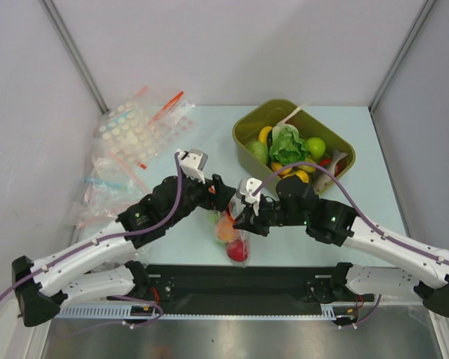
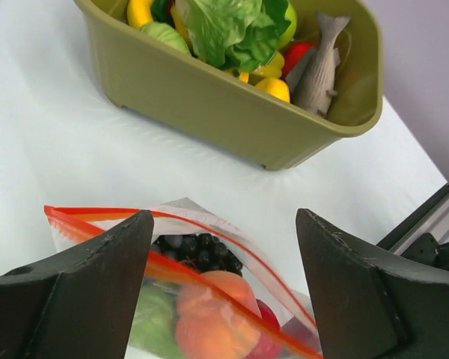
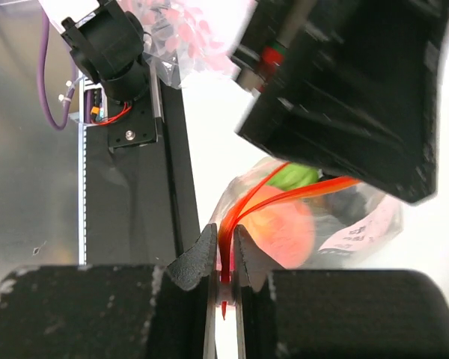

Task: Place the food in the zip-top bag and seal the zipper
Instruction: Zip the zipper food storage bag at the center of the board.

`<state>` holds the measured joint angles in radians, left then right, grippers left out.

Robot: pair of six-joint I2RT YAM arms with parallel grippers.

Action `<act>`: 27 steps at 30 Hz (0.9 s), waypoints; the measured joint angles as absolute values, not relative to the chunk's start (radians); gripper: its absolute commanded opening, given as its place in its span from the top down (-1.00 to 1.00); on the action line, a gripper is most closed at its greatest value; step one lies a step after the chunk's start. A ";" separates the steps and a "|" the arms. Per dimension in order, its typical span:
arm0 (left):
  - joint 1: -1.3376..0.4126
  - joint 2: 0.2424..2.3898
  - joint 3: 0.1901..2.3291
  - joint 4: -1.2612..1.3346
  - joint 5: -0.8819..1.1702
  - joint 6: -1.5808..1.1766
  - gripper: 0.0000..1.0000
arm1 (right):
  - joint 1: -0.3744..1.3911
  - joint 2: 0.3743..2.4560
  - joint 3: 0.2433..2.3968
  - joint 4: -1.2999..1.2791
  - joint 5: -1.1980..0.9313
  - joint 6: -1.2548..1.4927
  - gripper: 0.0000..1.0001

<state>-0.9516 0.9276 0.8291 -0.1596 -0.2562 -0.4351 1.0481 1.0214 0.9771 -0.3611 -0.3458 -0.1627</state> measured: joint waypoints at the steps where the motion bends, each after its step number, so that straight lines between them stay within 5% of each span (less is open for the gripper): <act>1: -0.952 0.949 0.846 -0.175 -0.257 -0.435 -0.63 | 1.050 1.020 0.976 -0.359 -0.344 -0.163 1.00; 4: -0.952 1.002 0.880 -0.200 -0.257 -0.435 -0.52 | 1.052 1.020 0.972 -0.353 -0.329 -0.163 1.00; 11: -0.952 1.070 0.905 -0.244 -0.231 -0.432 0.30 | 1.057 1.021 0.963 -0.347 -0.297 -0.162 1.00; 16: -0.952 1.065 0.905 -0.249 -0.216 -0.424 0.55 | 1.058 1.021 0.961 -0.338 -0.253 -0.161 1.00; 20: -0.952 1.040 0.905 -0.245 -0.201 -0.419 0.96 | 1.058 1.015 0.944 -0.321 -0.210 -0.159 1.00; 27: -0.952 0.993 0.897 -0.209 -0.176 -0.416 0.99 | 1.058 0.962 0.902 -0.286 -0.098 -0.150 1.00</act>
